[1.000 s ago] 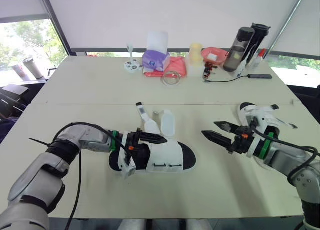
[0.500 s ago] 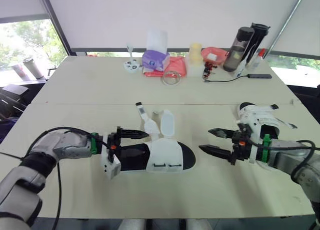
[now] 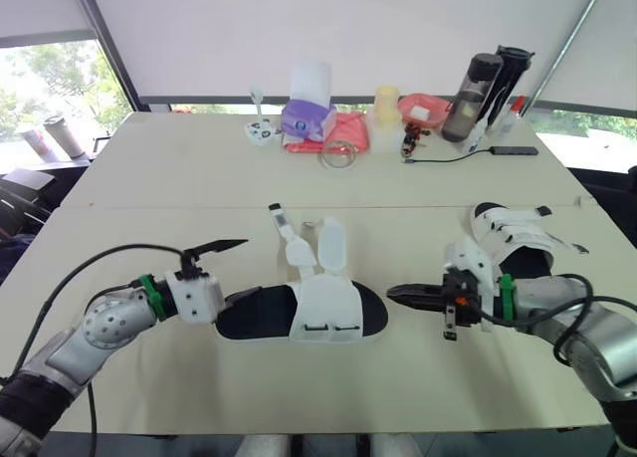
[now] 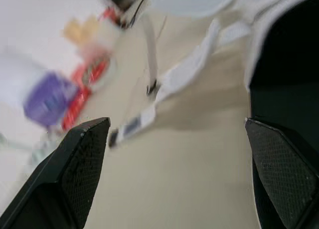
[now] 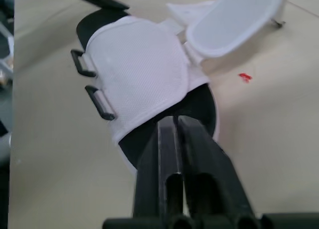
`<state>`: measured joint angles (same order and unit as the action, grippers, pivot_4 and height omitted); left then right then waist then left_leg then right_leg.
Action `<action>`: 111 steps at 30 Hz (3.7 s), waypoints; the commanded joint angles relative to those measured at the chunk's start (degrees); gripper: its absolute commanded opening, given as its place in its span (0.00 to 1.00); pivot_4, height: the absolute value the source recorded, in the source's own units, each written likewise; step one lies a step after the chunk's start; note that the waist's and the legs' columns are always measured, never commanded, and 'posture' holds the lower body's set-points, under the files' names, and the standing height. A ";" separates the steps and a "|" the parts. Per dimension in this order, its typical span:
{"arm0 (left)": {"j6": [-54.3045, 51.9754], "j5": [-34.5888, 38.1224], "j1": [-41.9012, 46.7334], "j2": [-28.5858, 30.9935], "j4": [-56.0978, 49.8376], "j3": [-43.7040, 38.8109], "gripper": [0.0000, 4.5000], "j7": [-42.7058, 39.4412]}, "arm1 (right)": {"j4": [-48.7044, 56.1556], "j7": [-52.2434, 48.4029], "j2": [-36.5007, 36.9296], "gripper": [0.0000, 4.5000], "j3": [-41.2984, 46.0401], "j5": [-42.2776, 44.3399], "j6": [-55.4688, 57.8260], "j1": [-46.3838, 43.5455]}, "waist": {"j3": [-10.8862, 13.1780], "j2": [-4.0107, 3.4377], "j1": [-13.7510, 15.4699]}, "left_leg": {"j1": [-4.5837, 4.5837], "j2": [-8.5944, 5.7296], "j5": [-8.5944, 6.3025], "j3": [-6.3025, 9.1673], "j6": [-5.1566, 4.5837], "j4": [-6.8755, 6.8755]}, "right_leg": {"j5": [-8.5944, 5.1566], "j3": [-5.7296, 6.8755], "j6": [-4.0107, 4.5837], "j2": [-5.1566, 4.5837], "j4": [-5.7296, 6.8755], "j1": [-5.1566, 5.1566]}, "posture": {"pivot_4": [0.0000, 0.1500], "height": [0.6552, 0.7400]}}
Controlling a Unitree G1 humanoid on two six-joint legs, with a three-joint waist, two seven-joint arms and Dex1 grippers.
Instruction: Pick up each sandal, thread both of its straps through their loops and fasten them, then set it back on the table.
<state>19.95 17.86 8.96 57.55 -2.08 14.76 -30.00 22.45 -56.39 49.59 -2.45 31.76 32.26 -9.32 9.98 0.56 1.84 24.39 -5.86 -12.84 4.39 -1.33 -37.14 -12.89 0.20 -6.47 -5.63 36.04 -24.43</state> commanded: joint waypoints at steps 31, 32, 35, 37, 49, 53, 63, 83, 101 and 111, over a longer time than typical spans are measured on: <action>-56.18 22.45 3.72 -31.40 -13.15 -21.08 1.00 14.27 | -11.54 -4.31 -8.13 0.01 -13.80 -19.43 -16.71 -1.27 | -0.05 0.04 0.28 | -0.08 -0.02 -0.05 -0.01 0.21 -0.01 | 0.00 -0.05 0.05 0.04 -0.03 0.12 | 1.00 1.00; -57.83 23.11 4.58 -31.01 -11.94 -21.46 1.00 13.74 | -12.13 -4.34 -8.39 0.01 -14.10 -19.72 -16.98 -1.56 | -0.05 0.03 0.24 | -0.14 -0.01 -0.05 -0.01 0.22 0.00 | 0.01 -0.04 0.05 0.05 -0.03 0.12 | 1.00 1.00; -63.31 27.02 7.40 -31.34 -8.44 -23.89 1.00 12.92 | -13.81 -4.44 -8.92 0.01 -14.68 -20.75 -18.25 -2.28 | -0.07 0.05 0.18 | -0.51 0.02 -0.06 0.00 0.23 0.06 | -0.01 -0.04 0.07 0.07 -0.06 0.34 | 1.00 1.00; -66.97 29.99 9.37 -31.99 -6.65 -25.75 1.00 12.88 | -14.65 -4.44 -9.16 0.01 -14.99 -21.42 -19.00 -2.72 | -0.07 0.05 0.02 | -0.80 0.07 -0.07 0.00 0.24 0.12 | -0.07 -0.03 0.15 0.09 -0.11 0.67 | 1.00 1.00; -88.52 49.09 19.89 -37.60 3.47 -37.66 1.00 24.01 | -15.10 -3.52 -11.21 0.01 -15.01 -22.25 -19.10 -3.59 | -0.08 0.08 -1.30 | -1.02 0.18 -0.08 0.19 0.28 0.22 | -0.11 0.06 0.23 0.20 -0.24 1.03 | 1.00 1.00; -90.41 47.49 21.57 -39.51 7.01 -36.81 1.00 27.84 | -15.35 -3.41 -11.55 0.01 -14.97 -22.32 -18.96 -4.20 | -0.08 0.09 -1.24 | -1.05 0.18 -0.07 0.19 0.32 0.20 | -0.11 0.06 0.27 0.21 -0.24 1.08 | 1.00 1.00; -83.06 42.39 26.99 -45.70 18.55 -37.44 1.00 27.05 | -15.54 -2.97 -12.13 0.01 -14.81 -22.61 -18.87 -4.53 | -0.07 0.11 -1.24 | -1.04 0.18 -0.05 0.20 0.35 0.23 | -0.09 0.06 0.30 0.21 -0.29 1.10 | 1.00 1.00; -74.36 34.14 31.54 -45.41 26.26 -35.97 0.01 14.90 | -17.04 -2.47 -13.31 0.00 -14.68 -23.79 -19.30 -5.36 | -0.06 0.13 -1.31 | -1.01 0.19 -0.05 0.20 0.36 0.51 | -0.06 0.07 0.30 0.21 -0.66 1.12 | 1.00 1.00; 9.96 -14.25 14.47 -22.90 5.22 -1.63 0.01 -26.17 | -20.12 -3.27 -12.49 0.00 -14.40 -24.01 -21.30 -5.54 | -0.06 0.09 -1.11 | -0.98 0.30 0.06 0.14 0.53 1.23 | -0.04 0.01 0.55 0.13 -1.11 0.97 | 1.00 1.00; 69.94 -39.35 25.89 -23.95 35.17 -4.19 0.01 -14.34 | -21.81 -2.52 -13.04 0.00 -13.94 -24.04 -21.94 -5.50 | -0.10 0.06 -1.11 | -0.91 0.51 0.07 0.01 0.51 1.43 | 0.05 0.21 0.63 0.14 -1.74 1.06 | 1.00 1.00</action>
<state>83.83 -17.26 33.59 33.91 29.97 12.83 -46.90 4.31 -60.47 35.88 -16.52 10.24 9.07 -15.85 9.88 0.61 0.73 23.44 -5.35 -12.77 4.37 -0.83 -35.72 -12.78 0.44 -5.88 -5.50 34.32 -23.43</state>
